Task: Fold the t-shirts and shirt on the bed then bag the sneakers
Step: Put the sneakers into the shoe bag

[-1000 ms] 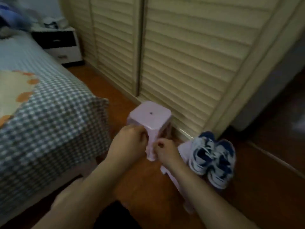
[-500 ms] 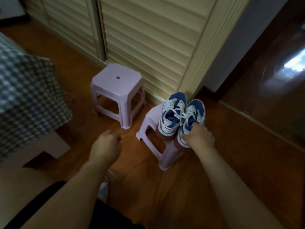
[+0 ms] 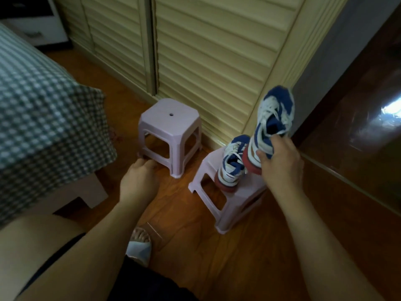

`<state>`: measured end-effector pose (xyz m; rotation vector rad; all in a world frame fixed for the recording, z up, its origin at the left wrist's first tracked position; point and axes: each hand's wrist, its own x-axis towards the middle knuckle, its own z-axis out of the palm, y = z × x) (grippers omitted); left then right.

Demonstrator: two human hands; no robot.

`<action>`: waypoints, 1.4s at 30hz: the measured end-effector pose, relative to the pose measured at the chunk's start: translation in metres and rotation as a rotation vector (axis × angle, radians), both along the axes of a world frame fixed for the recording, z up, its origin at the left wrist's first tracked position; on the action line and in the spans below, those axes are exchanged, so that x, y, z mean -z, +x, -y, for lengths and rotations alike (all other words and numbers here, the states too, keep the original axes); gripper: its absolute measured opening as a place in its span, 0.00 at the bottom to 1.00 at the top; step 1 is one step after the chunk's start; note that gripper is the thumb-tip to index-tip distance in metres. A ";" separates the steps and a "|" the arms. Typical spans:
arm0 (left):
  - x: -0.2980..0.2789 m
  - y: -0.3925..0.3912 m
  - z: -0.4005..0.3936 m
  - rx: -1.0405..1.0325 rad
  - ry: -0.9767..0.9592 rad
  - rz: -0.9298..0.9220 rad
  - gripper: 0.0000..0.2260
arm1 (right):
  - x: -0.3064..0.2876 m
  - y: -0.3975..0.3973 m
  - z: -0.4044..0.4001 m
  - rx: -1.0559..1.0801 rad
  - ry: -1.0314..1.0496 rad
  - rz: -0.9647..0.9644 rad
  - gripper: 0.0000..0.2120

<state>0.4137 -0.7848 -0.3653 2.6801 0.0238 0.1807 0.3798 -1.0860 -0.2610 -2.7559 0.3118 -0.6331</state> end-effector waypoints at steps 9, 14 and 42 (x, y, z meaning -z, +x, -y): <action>-0.136 -0.036 -0.178 -0.255 0.010 0.141 0.10 | -0.095 0.067 -0.254 -0.724 0.329 0.185 0.14; -0.136 -0.140 -0.349 -0.683 0.130 0.263 0.08 | -0.101 0.070 -0.425 -1.091 0.511 0.171 0.14; -0.071 -0.175 -0.478 -0.715 0.389 0.002 0.26 | -0.042 0.042 -0.557 -1.426 0.600 0.178 0.14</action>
